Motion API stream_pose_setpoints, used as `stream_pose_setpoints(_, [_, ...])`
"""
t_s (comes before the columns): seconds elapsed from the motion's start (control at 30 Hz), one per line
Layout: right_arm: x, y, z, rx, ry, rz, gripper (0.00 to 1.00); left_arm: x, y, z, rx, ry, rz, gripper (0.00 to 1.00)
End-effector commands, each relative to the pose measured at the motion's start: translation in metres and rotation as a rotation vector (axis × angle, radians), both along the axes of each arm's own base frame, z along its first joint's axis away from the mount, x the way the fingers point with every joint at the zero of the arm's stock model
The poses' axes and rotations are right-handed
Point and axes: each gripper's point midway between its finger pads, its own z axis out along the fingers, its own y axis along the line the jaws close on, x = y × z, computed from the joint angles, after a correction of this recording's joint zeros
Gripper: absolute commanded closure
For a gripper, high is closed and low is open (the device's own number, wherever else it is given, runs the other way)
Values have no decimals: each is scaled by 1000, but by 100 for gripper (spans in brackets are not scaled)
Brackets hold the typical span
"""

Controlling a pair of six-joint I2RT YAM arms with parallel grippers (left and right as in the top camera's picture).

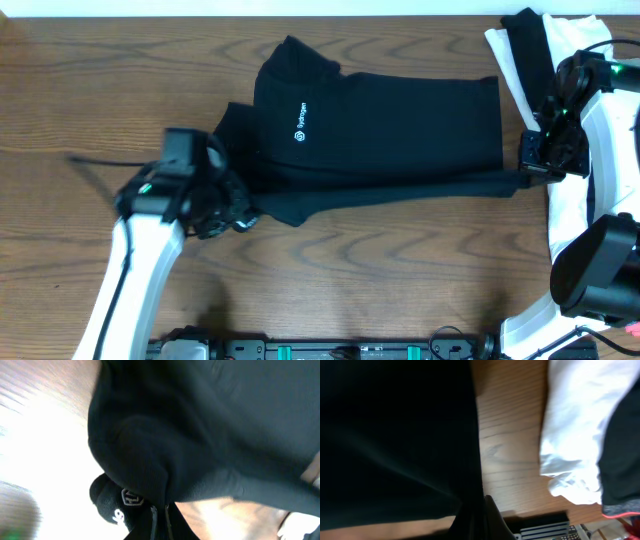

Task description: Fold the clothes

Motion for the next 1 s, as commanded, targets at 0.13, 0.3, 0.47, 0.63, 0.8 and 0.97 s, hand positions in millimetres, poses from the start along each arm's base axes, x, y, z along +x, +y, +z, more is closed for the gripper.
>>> stream_pose_setpoints(0.13, [-15, 16, 4, 93, 49, 21, 99, -1, 20, 45, 22, -192, 54, 94])
stream_pose_setpoints(0.3, [-29, 19, 7, 107, 110, 28, 99, 0, 20, 53, 20, -234, 55, 94])
stream_pose_setpoints(0.47, [-39, 23, 11, 127, 150, 26, 98, 0, 20, 52, 20, -229, 54, 94])
stream_pose_setpoints(0.63, [-50, 29, 10, 142, 170, 22, 98, 0, 20, 51, 23, -227, 56, 94])
stream_pose_setpoints(0.8, [-67, 31, -7, 134, 154, -1, 99, 1, 23, 50, 41, -226, 64, 94])
stream_pose_setpoints(0.97, [-73, 29, -21, 109, 103, -89, 99, 3, 24, 47, 45, -214, 65, 94])
